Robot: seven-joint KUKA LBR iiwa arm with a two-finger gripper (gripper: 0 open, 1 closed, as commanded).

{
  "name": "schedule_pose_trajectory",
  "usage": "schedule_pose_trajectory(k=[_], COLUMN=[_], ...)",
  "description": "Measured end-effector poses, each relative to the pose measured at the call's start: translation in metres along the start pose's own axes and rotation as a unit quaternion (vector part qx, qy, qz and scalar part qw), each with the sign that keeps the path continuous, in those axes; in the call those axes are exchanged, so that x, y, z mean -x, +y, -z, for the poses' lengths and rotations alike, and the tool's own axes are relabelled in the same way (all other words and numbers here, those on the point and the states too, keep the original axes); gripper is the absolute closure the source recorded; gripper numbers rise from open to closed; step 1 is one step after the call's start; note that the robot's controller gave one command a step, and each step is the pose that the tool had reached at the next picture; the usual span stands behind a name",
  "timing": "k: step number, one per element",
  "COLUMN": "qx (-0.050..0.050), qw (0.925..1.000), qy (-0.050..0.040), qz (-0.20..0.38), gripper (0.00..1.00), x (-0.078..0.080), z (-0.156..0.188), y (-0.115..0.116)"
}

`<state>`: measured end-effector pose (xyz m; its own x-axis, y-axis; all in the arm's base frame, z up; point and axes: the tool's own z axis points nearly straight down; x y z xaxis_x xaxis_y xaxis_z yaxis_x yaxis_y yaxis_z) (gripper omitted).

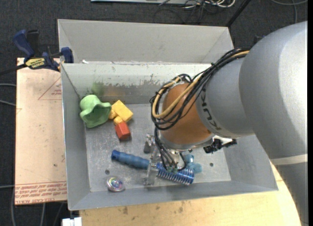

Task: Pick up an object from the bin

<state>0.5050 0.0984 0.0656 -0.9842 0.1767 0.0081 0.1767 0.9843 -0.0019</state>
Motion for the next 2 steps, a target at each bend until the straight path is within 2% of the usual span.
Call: schedule_pose_trajectory(k=[1,2], qx=[0.002,0.003], qw=[1.0000,0.9999], qy=[-0.0035,-0.0081], qz=[-0.001,-0.008], gripper=[1.00,1.00], x=[0.002,0.005], z=[0.004,0.122], y=[0.001,0.025])
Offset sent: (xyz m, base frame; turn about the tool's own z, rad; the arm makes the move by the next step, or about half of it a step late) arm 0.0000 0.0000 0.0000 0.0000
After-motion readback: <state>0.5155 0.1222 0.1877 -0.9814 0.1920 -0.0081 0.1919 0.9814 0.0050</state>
